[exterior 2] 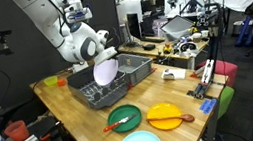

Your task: Place the knife on the green plate then put the pink plate on the dish rack

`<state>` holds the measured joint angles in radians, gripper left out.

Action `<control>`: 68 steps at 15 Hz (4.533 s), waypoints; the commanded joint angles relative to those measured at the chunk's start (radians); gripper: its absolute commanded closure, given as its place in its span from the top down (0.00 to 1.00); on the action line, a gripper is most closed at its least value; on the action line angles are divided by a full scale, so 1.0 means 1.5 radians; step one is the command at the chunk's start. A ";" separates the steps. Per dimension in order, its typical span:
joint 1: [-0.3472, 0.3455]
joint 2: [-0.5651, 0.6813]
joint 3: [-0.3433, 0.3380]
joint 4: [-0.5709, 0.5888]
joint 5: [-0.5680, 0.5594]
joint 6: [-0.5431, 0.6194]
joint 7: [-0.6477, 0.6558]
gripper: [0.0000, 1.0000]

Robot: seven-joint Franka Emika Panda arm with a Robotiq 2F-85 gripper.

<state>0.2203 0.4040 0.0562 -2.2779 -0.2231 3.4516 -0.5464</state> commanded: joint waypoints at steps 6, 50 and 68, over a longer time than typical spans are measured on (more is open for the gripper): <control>0.028 0.007 -0.023 0.003 0.016 0.008 -0.023 0.01; -0.030 -0.102 0.017 -0.177 -0.126 0.011 0.094 0.01; -0.029 -0.101 0.039 -0.104 -0.129 0.006 0.096 0.01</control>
<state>0.1977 0.2537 0.1021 -2.4478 -0.3888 3.4624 -0.3929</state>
